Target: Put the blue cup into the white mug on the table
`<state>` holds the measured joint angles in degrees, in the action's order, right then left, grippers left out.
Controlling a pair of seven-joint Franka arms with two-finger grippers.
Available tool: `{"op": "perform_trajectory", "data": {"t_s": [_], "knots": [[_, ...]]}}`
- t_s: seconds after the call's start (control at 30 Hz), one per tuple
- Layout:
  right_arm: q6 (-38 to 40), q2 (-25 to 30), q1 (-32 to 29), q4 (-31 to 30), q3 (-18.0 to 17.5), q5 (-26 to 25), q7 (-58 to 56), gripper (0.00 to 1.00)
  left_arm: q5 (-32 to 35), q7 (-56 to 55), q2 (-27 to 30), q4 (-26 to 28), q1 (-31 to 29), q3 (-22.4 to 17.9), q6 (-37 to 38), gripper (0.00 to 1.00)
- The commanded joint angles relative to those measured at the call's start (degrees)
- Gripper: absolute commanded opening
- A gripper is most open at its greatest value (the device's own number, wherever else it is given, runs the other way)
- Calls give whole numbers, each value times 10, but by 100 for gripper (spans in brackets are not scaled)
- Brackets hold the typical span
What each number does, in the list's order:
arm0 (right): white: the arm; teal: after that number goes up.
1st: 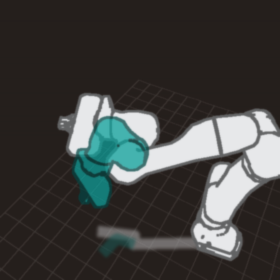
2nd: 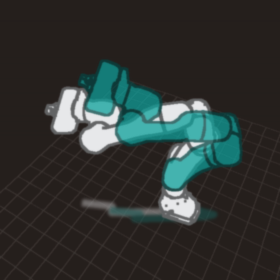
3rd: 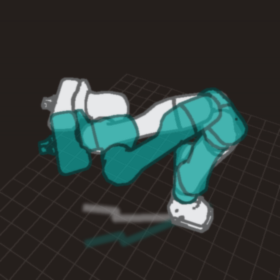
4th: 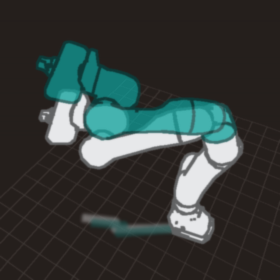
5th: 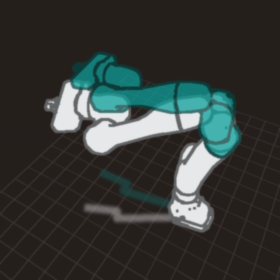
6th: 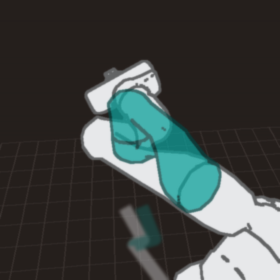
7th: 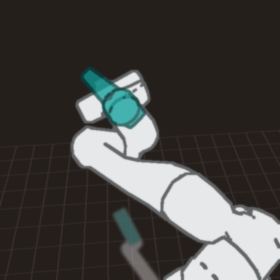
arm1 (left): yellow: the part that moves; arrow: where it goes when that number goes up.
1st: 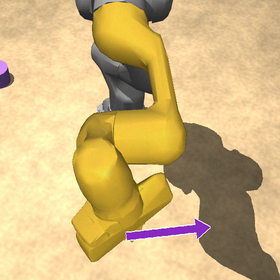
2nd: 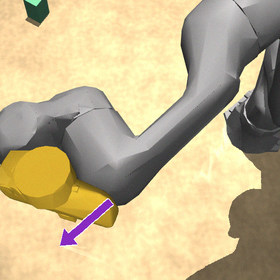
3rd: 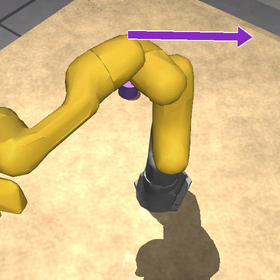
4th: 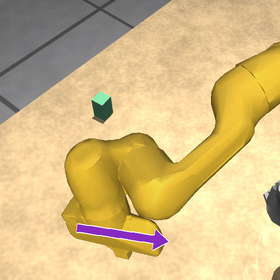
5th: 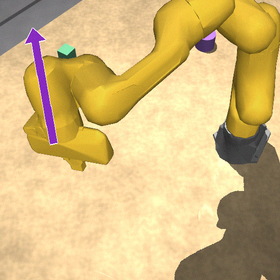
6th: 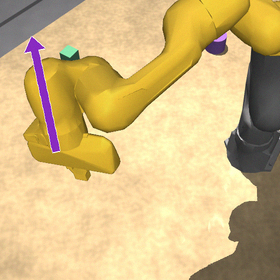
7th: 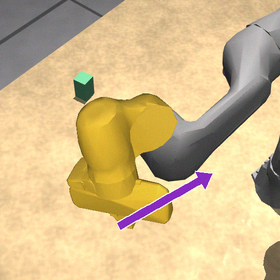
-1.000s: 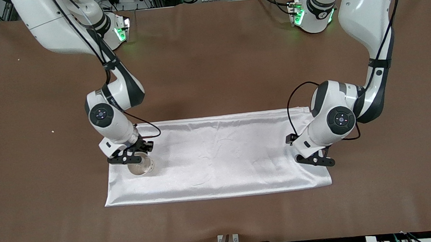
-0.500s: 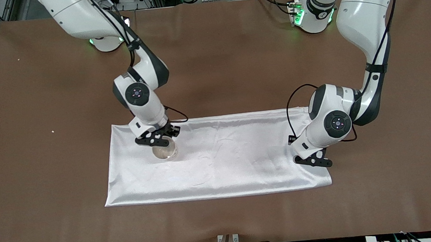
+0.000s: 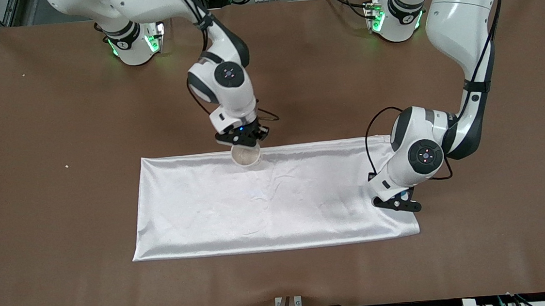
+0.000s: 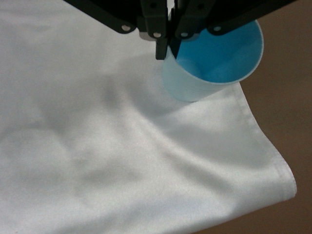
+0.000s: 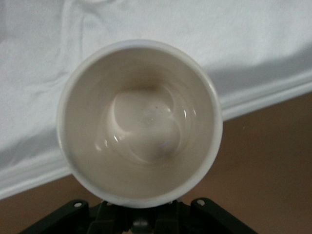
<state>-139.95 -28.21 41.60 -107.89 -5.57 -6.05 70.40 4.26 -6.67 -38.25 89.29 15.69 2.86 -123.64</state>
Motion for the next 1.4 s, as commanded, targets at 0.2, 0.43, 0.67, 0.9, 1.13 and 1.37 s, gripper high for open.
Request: {"op": "perform_trajectory", "data": {"t_s": [0.2,0.43,0.67,0.9,1.13,1.37], "knots": [[10,14,72,-11,6,-5,119,0,16,-14,5,-5,-2,-3,-2,0],[10,11,105,-11,6,-11,170,0,46,-54,23,-5,-2,-2,1,0],[9,8,134,-13,7,-12,218,0,53,-59,48,-3,-7,-2,6,0],[8,-4,150,-13,9,-14,241,0,53,-55,92,2,-14,-2,30,0],[7,-11,156,-13,11,-14,255,0,53,-50,147,36,-31,-1,38,0],[10,-11,154,-13,10,-13,277,54,46,-50,219,89,-35,-1,38,0]]}}
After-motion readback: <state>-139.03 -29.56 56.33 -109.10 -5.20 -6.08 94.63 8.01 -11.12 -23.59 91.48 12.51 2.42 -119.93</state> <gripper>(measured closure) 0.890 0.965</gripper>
